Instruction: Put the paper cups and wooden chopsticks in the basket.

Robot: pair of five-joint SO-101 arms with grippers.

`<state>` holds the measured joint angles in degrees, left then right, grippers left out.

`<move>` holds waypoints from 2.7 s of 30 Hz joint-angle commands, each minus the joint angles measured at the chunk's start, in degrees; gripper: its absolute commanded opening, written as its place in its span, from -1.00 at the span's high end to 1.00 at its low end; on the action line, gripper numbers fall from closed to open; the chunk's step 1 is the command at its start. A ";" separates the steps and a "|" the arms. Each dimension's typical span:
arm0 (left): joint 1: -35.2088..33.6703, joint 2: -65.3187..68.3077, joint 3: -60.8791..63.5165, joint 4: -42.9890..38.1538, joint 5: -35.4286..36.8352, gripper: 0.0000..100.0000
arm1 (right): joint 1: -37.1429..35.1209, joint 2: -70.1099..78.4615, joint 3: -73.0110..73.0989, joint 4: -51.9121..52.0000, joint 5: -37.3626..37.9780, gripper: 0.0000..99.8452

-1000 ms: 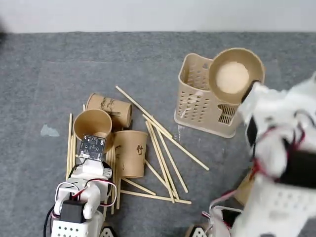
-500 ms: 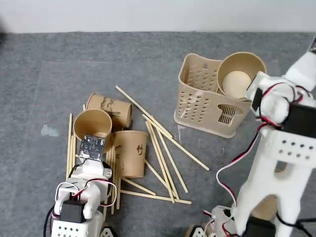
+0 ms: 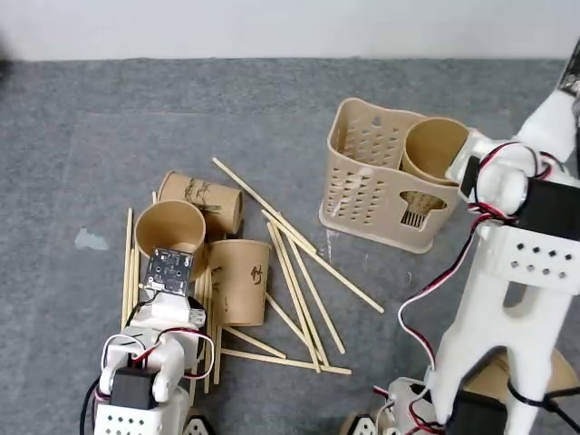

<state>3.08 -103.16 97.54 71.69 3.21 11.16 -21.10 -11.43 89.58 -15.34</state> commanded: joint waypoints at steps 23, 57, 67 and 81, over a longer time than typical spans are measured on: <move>-0.26 -0.62 -1.10 0.18 -0.35 0.97 | 28.26 -6.20 26.29 13.14 41.67 0.80; -0.26 -0.62 -1.10 0.18 -0.35 0.97 | 42.07 12.70 28.40 -6.11 61.01 0.80; -0.26 -0.62 -1.10 0.18 -0.35 0.97 | 42.86 15.25 28.31 -1.36 61.27 0.80; -0.26 -0.62 -1.10 0.18 -0.35 0.97 | 42.59 15.25 21.63 13.05 64.97 0.96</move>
<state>3.08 -103.16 97.54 71.69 3.21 53.10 -5.19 13.45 100.13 47.52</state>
